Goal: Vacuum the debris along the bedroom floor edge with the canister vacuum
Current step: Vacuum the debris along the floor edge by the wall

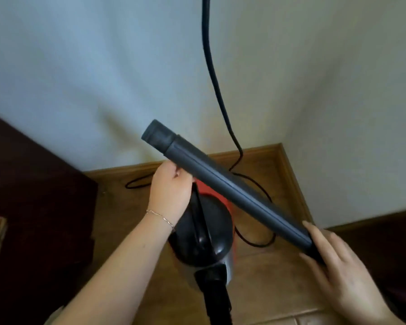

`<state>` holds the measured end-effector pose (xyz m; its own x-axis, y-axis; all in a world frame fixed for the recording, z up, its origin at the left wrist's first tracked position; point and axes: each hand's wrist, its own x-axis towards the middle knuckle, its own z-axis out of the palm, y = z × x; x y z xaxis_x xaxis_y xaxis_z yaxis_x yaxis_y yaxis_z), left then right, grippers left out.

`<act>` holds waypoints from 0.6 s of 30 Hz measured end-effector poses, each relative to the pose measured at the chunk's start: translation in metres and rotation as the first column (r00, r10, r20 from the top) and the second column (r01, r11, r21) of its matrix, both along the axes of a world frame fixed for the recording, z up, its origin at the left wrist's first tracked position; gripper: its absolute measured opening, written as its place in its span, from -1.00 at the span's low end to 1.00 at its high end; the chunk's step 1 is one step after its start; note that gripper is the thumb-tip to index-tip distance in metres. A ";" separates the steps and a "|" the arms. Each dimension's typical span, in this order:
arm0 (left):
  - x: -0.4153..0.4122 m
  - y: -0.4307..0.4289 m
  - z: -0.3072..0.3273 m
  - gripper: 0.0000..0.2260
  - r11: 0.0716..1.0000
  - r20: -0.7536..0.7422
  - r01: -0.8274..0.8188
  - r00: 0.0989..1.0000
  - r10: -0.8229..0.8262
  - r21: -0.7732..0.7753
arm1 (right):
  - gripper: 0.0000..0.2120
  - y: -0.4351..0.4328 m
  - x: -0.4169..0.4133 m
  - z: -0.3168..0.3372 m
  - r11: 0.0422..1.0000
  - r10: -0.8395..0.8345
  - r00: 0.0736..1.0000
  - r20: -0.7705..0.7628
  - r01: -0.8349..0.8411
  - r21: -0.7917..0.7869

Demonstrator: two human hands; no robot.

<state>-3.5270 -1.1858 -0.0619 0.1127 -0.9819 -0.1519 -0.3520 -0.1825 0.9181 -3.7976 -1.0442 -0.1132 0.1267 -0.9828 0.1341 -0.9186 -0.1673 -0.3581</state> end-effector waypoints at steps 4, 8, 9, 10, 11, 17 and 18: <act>0.022 -0.037 -0.038 -0.77 0.970 0.369 0.200 0.899 -0.237 0.136 | -0.29 -0.039 0.013 -0.009 0.999 0.003 0.999 -0.040 -0.001 0.052; 0.021 -0.051 -0.070 -0.52 0.884 0.422 0.342 0.784 -0.455 0.318 | -0.27 -0.066 0.019 -0.026 0.999 0.001 0.997 -0.079 0.002 0.042; 0.020 -0.054 -0.074 -0.48 0.868 0.410 0.353 0.776 -0.480 0.348 | -0.28 -0.069 0.019 -0.031 0.999 0.012 0.995 -0.096 -0.008 0.039; 0.020 -0.057 -0.076 -0.46 0.853 0.391 0.368 0.771 -0.502 0.370 | -0.29 -0.071 0.019 -0.037 0.999 0.026 0.994 -0.111 -0.022 0.038; 0.021 -0.058 -0.076 -0.48 0.834 0.376 0.389 0.760 -0.530 0.391 | -0.29 -0.071 0.019 -0.041 0.999 0.034 0.992 -0.118 -0.029 0.046; 0.016 -0.067 -0.064 -0.68 0.790 0.624 0.460 0.492 -0.607 0.406 | -0.28 -0.061 0.008 -0.048 0.995 0.067 0.995 -0.071 -0.061 0.083; 0.015 -0.066 -0.062 -0.68 0.776 0.631 0.472 0.463 -0.622 0.418 | -0.27 -0.060 0.006 -0.048 0.994 0.075 0.995 -0.065 -0.070 0.084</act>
